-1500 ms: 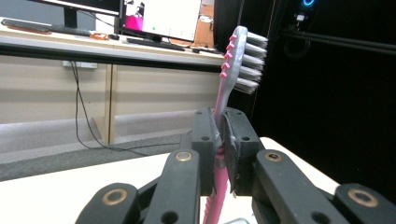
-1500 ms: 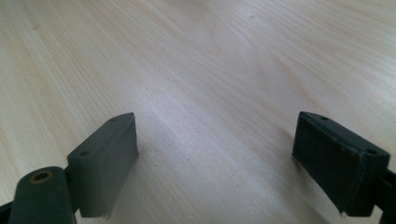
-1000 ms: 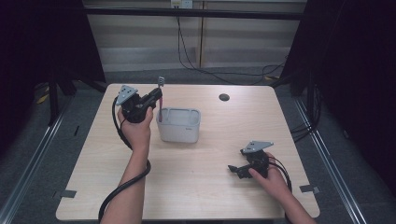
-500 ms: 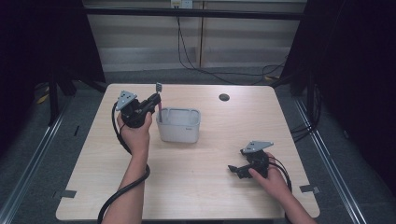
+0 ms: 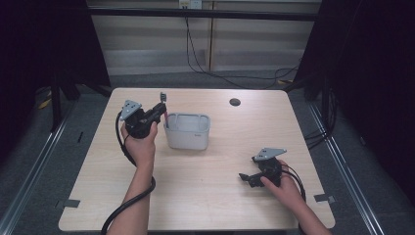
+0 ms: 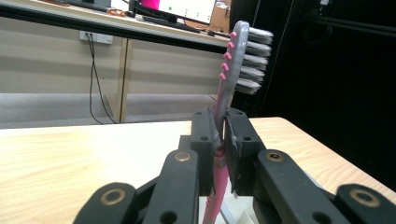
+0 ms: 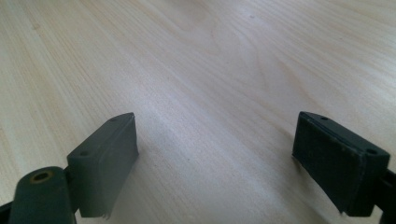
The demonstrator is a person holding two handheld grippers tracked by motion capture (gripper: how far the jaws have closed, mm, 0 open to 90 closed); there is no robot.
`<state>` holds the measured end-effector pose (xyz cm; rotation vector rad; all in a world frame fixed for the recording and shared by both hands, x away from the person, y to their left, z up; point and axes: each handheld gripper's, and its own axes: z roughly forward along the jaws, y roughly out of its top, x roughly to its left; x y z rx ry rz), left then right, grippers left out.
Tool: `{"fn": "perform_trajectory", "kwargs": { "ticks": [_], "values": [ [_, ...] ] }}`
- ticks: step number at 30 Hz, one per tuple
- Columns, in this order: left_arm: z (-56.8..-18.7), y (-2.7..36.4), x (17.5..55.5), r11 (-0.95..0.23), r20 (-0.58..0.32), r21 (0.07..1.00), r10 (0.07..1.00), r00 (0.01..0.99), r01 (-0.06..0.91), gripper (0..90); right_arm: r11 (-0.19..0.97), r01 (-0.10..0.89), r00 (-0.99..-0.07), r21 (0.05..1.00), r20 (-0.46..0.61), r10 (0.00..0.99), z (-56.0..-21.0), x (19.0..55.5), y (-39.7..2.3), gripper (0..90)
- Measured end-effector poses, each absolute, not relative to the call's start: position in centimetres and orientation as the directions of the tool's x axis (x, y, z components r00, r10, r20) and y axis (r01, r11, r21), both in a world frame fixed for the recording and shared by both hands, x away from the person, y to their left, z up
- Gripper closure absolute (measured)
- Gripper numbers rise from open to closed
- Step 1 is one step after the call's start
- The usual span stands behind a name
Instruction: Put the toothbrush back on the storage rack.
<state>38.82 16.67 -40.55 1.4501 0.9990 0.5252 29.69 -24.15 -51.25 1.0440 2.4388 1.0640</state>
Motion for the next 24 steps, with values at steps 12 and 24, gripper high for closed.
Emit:
{"fn": "perform_trajectory", "kwargs": {
  "ticks": [12,24],
  "values": [
    [-40.9,16.72,38.54,0.093,-0.225,0.959,0.825,0.519,0.267,82.7,0.467,0.507,-0.699,0.725,0.028,0.715,-51.25,29.69,-24.15,13.4],
    [-41.57,16.7,38.35,0.084,-0.221,0.958,0.828,0.516,0.276,82.7,0.467,0.507,-0.699,0.725,0.028,0.715,-51.25,29.69,-24.15,13.4]
  ]
}}
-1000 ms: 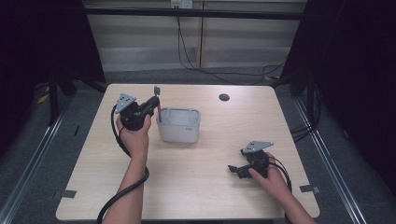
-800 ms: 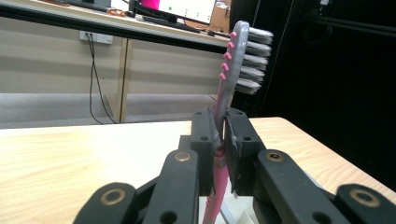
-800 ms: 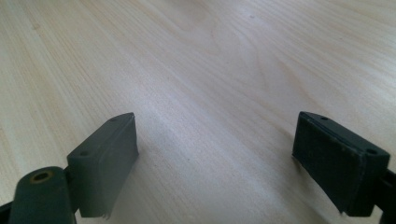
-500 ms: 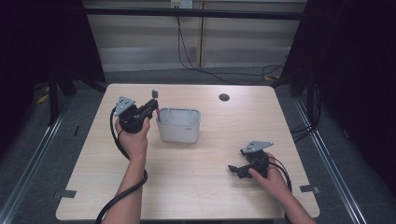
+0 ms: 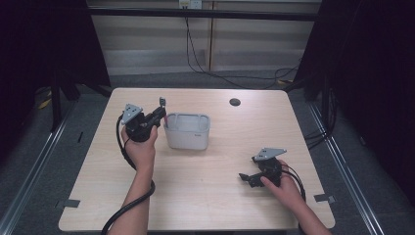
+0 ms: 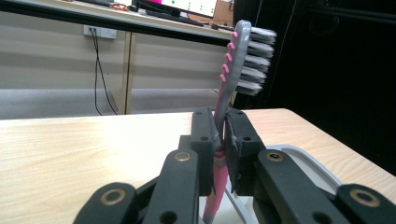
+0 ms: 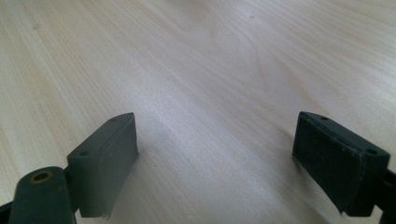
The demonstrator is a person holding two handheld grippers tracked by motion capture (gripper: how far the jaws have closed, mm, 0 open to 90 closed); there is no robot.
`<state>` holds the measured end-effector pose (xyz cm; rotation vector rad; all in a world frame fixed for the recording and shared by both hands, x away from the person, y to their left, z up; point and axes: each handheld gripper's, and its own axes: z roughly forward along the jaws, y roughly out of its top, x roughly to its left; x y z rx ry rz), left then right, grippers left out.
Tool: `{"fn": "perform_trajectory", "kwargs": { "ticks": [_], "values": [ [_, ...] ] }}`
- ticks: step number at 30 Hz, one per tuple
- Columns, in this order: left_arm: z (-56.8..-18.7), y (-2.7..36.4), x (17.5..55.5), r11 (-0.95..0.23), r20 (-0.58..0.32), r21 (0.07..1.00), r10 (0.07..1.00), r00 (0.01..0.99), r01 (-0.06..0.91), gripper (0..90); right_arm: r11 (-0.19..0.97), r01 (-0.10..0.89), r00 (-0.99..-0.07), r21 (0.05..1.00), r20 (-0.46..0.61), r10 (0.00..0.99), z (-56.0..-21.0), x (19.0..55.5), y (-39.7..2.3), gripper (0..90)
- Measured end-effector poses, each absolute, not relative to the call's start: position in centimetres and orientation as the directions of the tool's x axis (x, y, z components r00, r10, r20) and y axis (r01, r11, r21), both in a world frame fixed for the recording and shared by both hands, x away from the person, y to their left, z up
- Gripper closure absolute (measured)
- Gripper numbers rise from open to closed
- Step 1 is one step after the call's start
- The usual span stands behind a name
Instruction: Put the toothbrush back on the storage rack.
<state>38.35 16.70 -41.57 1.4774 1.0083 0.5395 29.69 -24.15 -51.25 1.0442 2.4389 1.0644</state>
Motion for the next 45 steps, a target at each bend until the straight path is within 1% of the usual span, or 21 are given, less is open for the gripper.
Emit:
{"fn": "perform_trajectory", "kwargs": {
  "ticks": [14,45],
  "values": [
    [-42.4,16.7,38.1,0.085,-0.228,0.953,0.83,0.509,0.29,82.6,0.467,0.507,-0.698,0.725,0.028,0.715,-51.2,29.7,-24.2,13.4],
    [-43.8,16.6,37.5,0.05,-0.203,0.952,0.84,0.504,0.301,81.9,0.466,0.508,-0.698,0.725,0.029,0.715,-51.3,29.7,-24.1,13.4]
  ]
}}
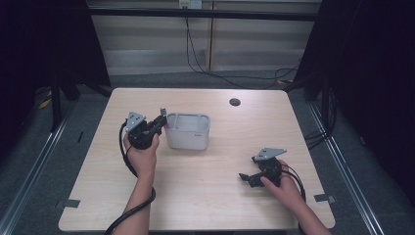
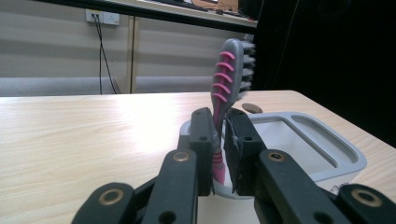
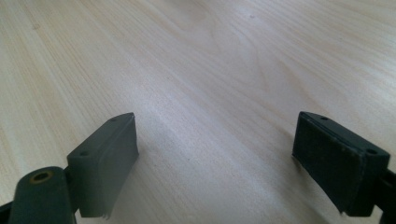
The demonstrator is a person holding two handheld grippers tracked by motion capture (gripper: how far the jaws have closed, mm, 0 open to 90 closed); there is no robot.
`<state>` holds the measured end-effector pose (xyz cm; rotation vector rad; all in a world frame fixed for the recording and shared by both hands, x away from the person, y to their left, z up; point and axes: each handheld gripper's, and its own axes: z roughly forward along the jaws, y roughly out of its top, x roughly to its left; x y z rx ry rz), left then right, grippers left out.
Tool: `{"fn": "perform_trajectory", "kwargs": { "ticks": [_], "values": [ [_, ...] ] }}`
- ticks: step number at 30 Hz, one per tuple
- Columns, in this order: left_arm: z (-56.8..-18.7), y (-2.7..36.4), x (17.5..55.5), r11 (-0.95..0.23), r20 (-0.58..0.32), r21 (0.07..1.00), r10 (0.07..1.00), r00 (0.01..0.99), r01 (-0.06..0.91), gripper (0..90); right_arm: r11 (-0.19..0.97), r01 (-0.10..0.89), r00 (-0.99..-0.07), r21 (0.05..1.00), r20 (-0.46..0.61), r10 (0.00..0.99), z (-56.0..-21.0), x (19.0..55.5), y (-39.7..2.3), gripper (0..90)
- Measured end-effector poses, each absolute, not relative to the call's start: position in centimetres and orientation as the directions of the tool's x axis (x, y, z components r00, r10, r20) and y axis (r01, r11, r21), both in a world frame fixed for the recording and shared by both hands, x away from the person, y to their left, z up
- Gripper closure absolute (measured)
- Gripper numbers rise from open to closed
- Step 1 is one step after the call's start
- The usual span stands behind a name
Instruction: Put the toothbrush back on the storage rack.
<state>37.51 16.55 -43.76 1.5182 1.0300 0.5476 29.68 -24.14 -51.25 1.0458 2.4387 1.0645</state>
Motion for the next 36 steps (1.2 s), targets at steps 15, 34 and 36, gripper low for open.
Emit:
{"fn": "perform_trajectory", "kwargs": {
  "ticks": [15,34,36],
  "values": [
    [-43.73,16.76,37.27,0.03,-0.188,0.952,0.843,0.504,0.304,81.9,0.467,0.507,-0.699,0.725,0.028,0.715,-51.25,29.69,-24.15,13.5],
    [-43.58,17.03,37.27,0.015,-0.186,0.945,0.846,0.499,0.327,73.1,0.466,0.507,-0.698,0.725,0.028,0.715,-51.25,29.69,-24.15,13.4],
    [-43.51,17.07,37.29,0.012,-0.185,0.944,0.847,0.499,0.33,70.9,0.466,0.507,-0.698,0.724,0.029,0.715,-51.25,29.69,-24.15,13.4]
  ]
}}
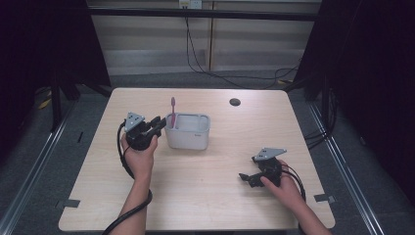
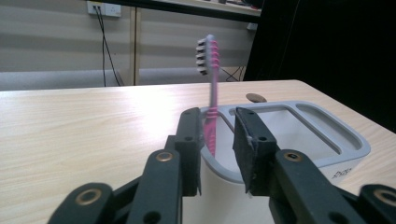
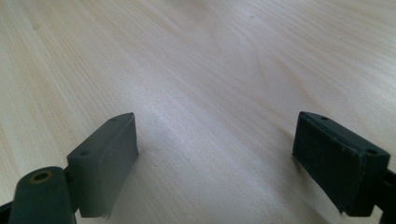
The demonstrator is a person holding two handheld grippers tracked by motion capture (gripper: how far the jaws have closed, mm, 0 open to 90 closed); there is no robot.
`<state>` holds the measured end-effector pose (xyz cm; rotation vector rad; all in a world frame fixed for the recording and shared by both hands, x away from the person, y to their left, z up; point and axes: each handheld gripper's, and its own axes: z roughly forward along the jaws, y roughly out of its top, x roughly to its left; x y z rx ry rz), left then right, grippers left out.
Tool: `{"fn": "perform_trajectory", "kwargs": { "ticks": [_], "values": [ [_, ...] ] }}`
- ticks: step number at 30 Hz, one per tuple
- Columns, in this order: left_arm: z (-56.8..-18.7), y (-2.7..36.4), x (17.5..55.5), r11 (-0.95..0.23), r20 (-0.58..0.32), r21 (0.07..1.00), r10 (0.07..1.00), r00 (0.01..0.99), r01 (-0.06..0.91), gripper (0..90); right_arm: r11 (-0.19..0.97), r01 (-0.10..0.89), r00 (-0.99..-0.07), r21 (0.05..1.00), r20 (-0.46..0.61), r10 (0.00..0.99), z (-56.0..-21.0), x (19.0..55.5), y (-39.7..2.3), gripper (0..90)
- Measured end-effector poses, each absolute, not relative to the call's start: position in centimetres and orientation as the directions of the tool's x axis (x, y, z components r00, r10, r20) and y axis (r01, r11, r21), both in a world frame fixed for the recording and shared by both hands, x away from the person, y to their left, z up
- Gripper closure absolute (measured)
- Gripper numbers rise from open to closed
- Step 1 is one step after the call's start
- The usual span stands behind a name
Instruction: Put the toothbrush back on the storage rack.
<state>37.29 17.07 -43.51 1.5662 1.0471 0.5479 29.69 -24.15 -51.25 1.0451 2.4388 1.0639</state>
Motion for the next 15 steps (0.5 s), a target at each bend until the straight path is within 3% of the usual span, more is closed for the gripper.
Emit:
{"fn": "perform_trajectory", "kwargs": {
  "ticks": [15],
  "values": [
    [-43.18,17.49,37.16,-0.028,-0.154,0.941,0.851,0.501,0.337,46.4,0.466,0.508,-0.698,0.724,0.029,0.716,-51.25,29.69,-24.15,13.4]
  ]
}}
